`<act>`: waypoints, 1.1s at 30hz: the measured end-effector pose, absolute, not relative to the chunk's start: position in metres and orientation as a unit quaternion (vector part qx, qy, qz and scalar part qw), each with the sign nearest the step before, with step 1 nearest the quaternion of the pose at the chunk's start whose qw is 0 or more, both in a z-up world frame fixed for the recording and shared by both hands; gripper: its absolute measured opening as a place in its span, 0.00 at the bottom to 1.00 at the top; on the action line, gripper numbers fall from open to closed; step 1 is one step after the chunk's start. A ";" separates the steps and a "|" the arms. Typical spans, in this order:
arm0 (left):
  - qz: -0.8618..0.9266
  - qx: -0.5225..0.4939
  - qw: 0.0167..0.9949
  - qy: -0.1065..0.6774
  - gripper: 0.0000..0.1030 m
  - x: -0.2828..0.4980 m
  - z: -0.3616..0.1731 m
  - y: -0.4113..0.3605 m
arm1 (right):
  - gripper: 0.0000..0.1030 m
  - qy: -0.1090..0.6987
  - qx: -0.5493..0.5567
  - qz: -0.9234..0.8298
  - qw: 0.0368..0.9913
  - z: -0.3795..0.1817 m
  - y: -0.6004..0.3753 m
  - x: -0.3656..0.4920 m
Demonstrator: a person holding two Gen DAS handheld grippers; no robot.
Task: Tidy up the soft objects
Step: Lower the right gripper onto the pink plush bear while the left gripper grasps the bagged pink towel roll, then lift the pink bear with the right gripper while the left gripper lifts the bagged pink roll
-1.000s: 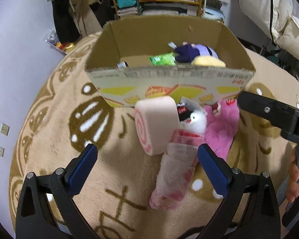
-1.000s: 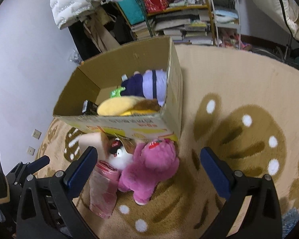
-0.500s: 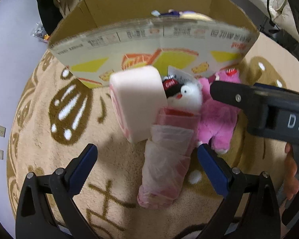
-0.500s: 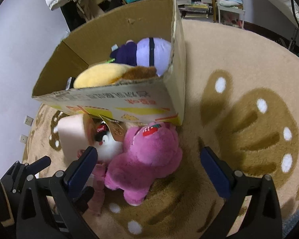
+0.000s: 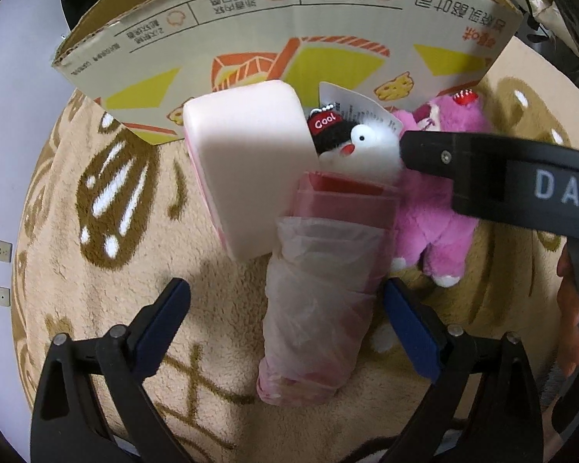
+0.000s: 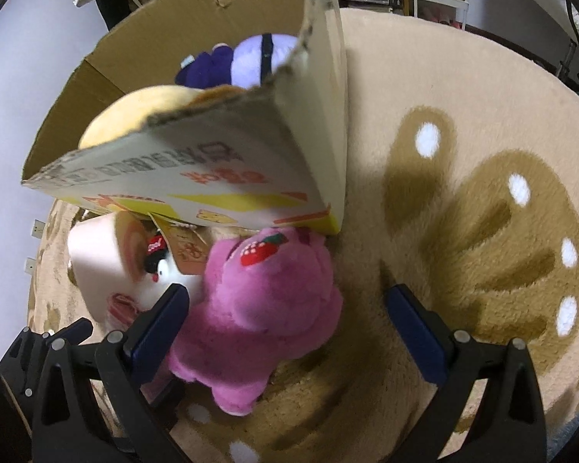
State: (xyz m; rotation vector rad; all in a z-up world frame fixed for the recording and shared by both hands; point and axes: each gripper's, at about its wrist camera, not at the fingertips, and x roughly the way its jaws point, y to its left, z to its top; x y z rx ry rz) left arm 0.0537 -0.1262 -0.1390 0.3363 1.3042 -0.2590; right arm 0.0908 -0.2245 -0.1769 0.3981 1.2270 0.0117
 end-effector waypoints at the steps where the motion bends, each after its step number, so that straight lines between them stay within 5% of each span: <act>1: -0.120 0.156 0.773 0.603 0.90 0.053 -0.139 -0.127 | 1.00 0.573 0.185 0.005 0.799 -0.178 -0.225 0.091; 16: -0.133 0.118 0.761 0.623 0.50 0.058 -0.150 -0.121 | 1.00 0.574 0.166 0.002 0.802 -0.187 -0.210 0.097; 25: -0.126 0.095 0.761 0.630 0.31 0.065 -0.146 -0.103 | 0.69 0.567 0.168 0.025 0.806 -0.178 -0.204 0.101; 33: -0.130 0.086 0.758 0.633 0.19 0.064 -0.137 -0.089 | 0.64 0.566 0.163 0.028 0.808 -0.170 -0.196 0.095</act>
